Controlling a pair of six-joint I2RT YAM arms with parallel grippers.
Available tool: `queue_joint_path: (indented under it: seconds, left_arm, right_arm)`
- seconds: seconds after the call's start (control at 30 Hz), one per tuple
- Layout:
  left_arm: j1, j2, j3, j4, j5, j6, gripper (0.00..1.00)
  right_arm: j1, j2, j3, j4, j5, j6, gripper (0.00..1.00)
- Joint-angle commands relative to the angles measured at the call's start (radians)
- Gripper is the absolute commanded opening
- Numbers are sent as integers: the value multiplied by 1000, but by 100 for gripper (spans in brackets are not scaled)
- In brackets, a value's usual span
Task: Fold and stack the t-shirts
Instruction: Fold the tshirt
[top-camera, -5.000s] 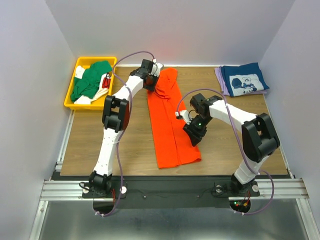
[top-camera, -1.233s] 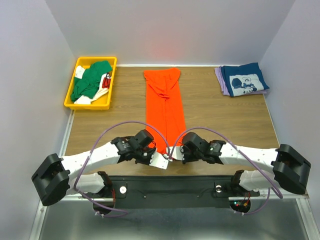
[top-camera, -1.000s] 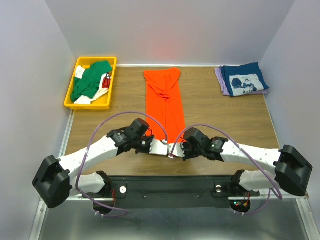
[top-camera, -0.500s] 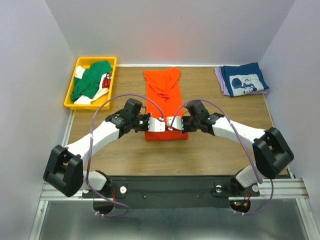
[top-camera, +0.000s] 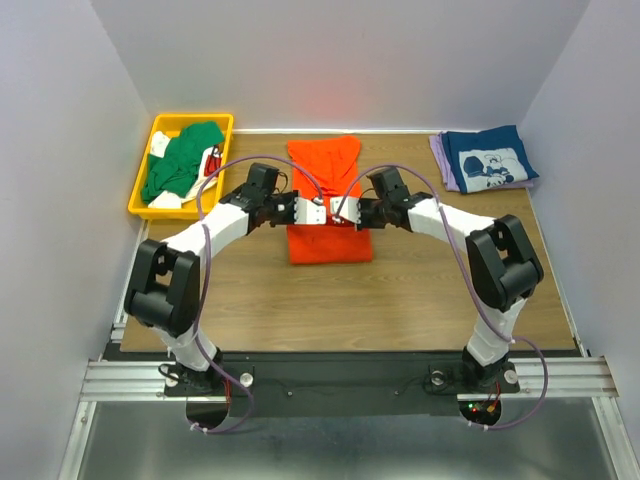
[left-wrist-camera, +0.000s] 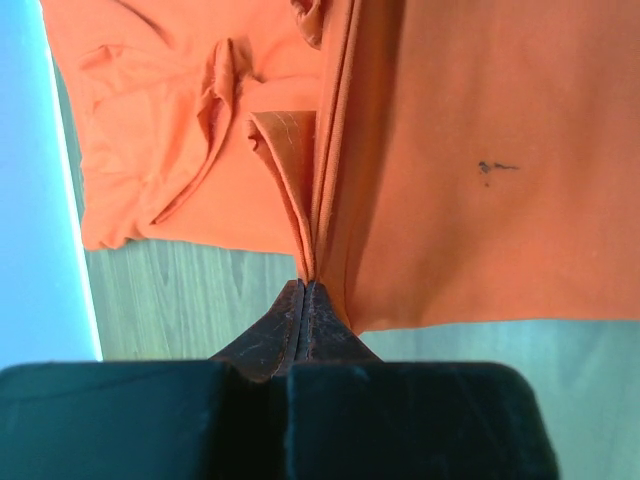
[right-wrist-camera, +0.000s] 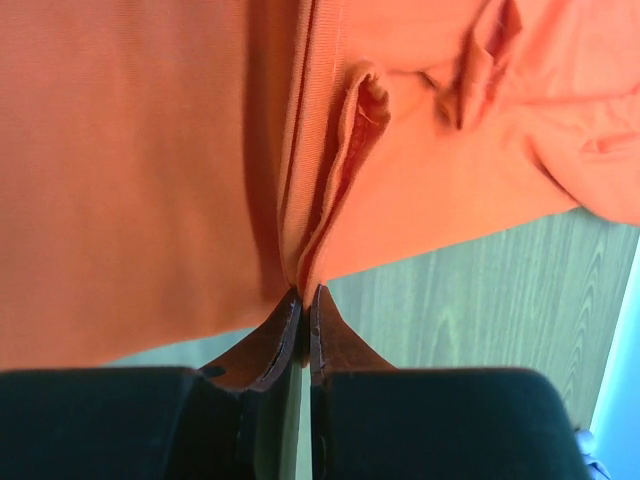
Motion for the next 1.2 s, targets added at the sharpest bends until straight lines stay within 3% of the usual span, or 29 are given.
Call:
queue_joint_path:
  seconds: [0.0,0.27,0.33,0.4,0.43,0.53,0.57,0.73,0.87,1.0,1.17]
  left_arm:
    - [35,50,87,46,25,38,0]
    - [64,172,173,72,37,61,0]
    - [69,195,185,81,34,63,0]
    - [72,209,193,103,31,52,0]
    - [78,222,210,109,23,38,3]
    - [99,234,265,106,25,-26,27]
    - [105,231,277,98,26,-45,34]
    - [150,168,335,11,57,-190,42]
    - [170,117,337,-64,101,-344,43]
    - [168,71,308,-179,218,-503,43]
    - [155,10,155,-215,278,-530,45]
  right_arm:
    - [-39,54,87,12,-7,-31,0]
    - [-58,170,201,12,-5,-36,1]
    - [-58,190,233,12,10,-28,5]
    - [-61,213,263,14,24,-5,17]
    - [-61,217,273,14,38,4,32]
    - [-70,207,308,15,56,58,52]
    - [-76,200,316,14,59,67,54]
    - [-84,90,325,12,76,172,54]
    - [-87,2,262,-1,55,278,48]
    - [-87,-32,245,-128,-22,442,43]
    - [-87,-12,242,-242,-175,625,41]
